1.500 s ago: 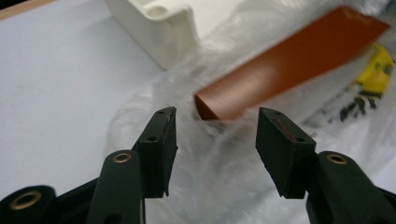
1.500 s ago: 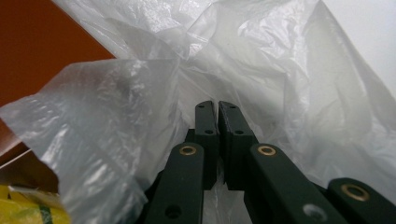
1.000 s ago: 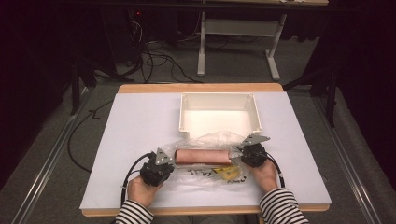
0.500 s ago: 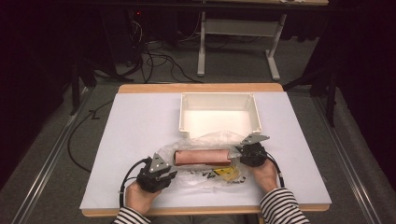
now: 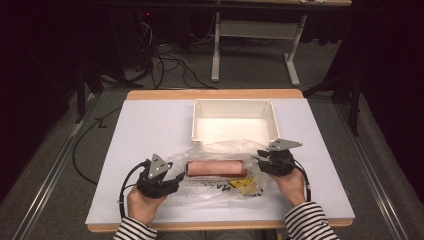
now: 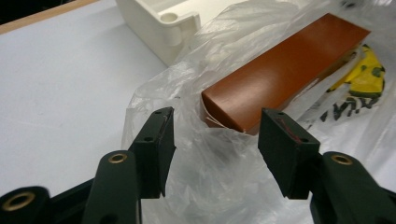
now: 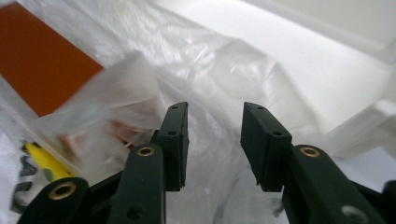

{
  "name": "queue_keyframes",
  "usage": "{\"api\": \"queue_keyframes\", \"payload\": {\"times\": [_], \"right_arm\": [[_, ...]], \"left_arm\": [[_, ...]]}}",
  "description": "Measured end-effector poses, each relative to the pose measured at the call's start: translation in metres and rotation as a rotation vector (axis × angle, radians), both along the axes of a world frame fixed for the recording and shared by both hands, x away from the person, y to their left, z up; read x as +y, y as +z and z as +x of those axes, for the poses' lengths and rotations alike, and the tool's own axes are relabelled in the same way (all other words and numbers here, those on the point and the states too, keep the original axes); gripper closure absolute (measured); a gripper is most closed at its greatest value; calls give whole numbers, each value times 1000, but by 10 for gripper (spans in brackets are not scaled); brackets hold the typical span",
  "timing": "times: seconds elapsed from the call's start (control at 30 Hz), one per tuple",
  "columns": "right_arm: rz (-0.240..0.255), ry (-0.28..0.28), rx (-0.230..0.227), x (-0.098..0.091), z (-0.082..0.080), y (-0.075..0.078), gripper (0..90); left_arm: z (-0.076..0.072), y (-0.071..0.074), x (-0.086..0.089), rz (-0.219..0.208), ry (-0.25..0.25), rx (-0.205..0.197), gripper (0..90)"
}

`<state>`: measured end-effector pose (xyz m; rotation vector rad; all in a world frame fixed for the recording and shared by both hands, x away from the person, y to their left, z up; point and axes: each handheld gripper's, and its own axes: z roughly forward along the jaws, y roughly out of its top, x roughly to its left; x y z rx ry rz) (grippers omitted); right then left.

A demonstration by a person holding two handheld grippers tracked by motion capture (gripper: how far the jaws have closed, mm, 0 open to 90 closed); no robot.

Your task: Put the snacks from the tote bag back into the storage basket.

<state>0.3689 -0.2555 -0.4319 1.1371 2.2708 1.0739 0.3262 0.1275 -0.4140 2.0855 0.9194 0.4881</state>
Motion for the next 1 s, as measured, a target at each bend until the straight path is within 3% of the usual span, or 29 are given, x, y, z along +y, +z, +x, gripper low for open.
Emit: {"api": "queue_keyframes", "payload": {"times": [0.17,0.3,0.4,0.5,0.63,0.73,0.8,1.0], "right_arm": [[29,-12,-31,-6,-9,18,600],[51,-1,-69,-7,-18,34,581],[64,24,-102,-3,-25,47,559],[68,57,-96,6,-29,53,526],[23,83,-49,20,-24,45,522],[-12,85,-12,24,-17,32,757],[-36,79,5,23,-12,23,862],[-101,20,31,9,-2,4,900]], "left_arm": [[10,-13,-2,36,25,34,451],[15,-19,-1,37,38,44,449],[16,-22,-2,37,44,48,449],[18,-25,-3,44,49,54,451],[21,-28,-5,59,56,48,455],[23,-31,-6,58,66,41,460],[24,-34,-6,57,70,40,463],[28,-47,-5,54,83,50,463]]}}
